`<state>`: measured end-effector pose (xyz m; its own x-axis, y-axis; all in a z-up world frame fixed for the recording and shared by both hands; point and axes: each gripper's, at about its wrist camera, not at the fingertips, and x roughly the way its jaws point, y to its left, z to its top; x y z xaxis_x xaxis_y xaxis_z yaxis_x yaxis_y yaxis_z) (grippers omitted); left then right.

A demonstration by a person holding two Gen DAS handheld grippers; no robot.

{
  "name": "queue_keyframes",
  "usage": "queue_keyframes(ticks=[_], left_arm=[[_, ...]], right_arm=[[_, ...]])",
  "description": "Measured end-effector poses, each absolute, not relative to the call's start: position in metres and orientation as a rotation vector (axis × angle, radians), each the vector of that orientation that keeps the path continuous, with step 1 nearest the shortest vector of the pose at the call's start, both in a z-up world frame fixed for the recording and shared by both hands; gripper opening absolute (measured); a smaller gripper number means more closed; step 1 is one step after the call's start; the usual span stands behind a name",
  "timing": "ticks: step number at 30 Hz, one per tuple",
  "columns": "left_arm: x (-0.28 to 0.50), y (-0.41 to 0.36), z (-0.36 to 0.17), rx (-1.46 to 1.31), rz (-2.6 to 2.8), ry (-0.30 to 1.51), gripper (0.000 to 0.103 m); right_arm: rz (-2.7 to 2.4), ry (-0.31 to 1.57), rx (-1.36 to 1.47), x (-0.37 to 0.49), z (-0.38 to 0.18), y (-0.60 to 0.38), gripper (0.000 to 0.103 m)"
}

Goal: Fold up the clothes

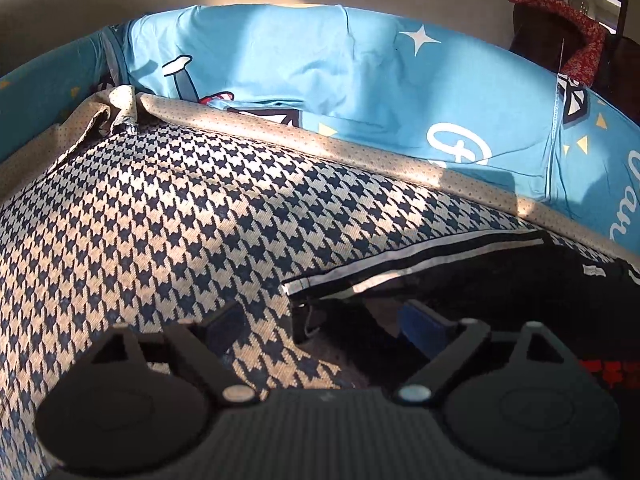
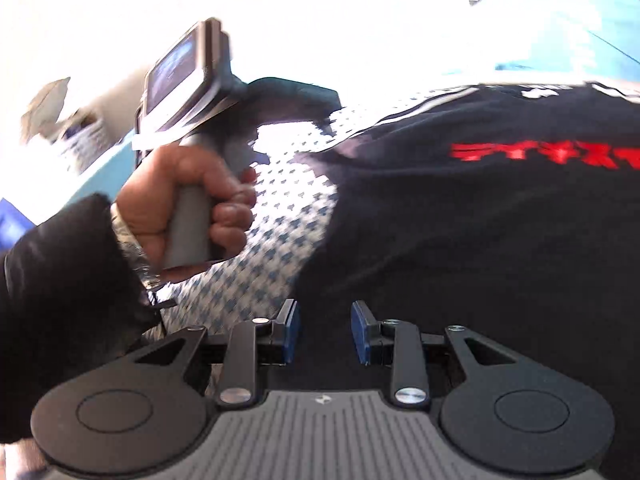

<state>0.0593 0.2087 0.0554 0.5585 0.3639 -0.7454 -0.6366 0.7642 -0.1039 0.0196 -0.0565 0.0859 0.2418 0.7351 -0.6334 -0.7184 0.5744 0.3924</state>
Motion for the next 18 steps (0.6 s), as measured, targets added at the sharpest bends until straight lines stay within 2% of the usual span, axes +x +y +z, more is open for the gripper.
queue_keyframes(ticks=[8, 11, 14, 15, 18], left_arm=[[0.081, 0.237, 0.034, -0.468, 0.581, 0.838, 0.090], [0.091, 0.245, 0.029, -0.472, 0.553, 0.856, 0.096], [0.099, 0.250, 0.027, -0.458, 0.521, 0.871, 0.096], [0.101, 0.251, 0.028, -0.452, 0.511, 0.875, 0.096], [0.108, 0.250, 0.029, -0.409, 0.480, 0.895, 0.081]], right_arm=[[0.945, 0.918, -0.001, 0.021, 0.082, -0.056, 0.031], [0.937, 0.930, -0.007, 0.020, 0.078, -0.056, 0.031], [0.942, 0.924, 0.001, 0.021, 0.076, -0.057, 0.031], [0.940, 0.926, 0.002, 0.021, 0.076, -0.058, 0.031], [0.936, 0.934, 0.007, 0.022, 0.075, -0.058, 0.030]])
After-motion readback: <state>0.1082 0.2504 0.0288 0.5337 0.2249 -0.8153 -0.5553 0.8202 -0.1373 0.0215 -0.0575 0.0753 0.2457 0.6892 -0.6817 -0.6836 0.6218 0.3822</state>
